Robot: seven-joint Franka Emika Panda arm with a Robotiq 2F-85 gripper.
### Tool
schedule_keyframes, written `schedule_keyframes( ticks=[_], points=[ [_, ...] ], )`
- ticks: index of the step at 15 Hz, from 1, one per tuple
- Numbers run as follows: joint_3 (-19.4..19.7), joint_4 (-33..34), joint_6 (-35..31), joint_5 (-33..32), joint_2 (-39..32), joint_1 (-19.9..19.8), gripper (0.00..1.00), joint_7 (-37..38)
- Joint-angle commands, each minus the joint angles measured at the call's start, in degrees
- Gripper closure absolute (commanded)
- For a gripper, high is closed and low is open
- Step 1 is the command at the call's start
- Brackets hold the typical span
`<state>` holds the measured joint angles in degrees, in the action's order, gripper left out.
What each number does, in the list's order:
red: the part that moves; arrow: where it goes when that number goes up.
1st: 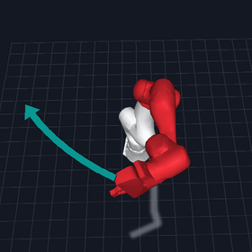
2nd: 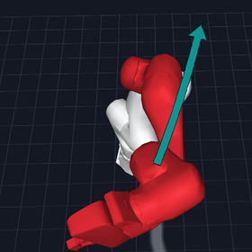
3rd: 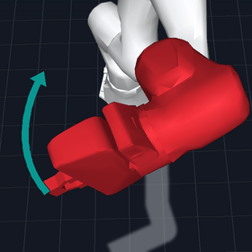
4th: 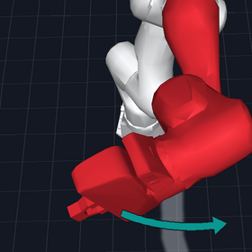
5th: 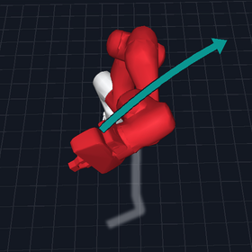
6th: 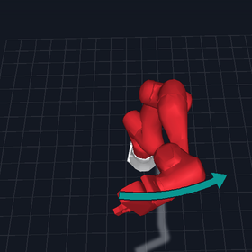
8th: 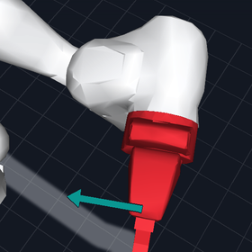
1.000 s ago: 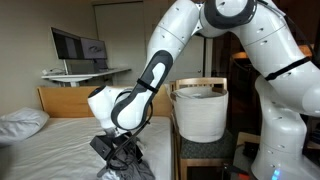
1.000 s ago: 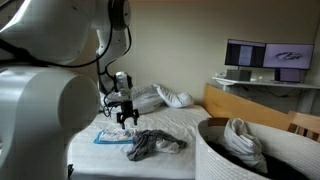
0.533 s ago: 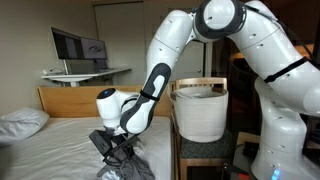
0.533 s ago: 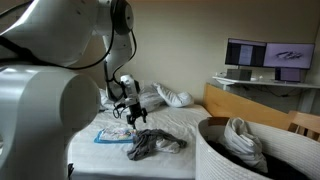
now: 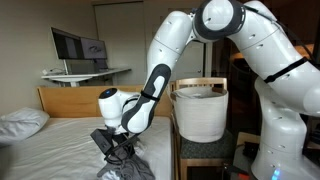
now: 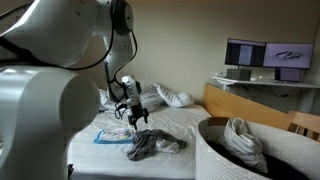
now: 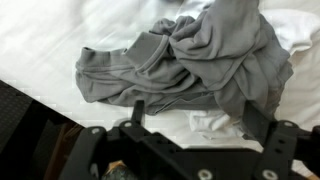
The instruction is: Put the clothes in the laundry bag
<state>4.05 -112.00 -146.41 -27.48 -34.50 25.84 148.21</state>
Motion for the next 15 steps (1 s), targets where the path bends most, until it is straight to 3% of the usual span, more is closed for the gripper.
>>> schedule_keyframes(
  ticks=[1, 8, 15],
  points=[
    [1.8, -1.5, -6.6, -0.6, -0.7, -0.2, 0.0, 1.6],
    [7.3, 0.7, -18.5, 1.8, -7.9, 3.0, 0.0, 1.3],
    [18.6, 3.4, -30.0, 7.5, -18.3, 13.7, 0.0, 2.5]
  ],
)
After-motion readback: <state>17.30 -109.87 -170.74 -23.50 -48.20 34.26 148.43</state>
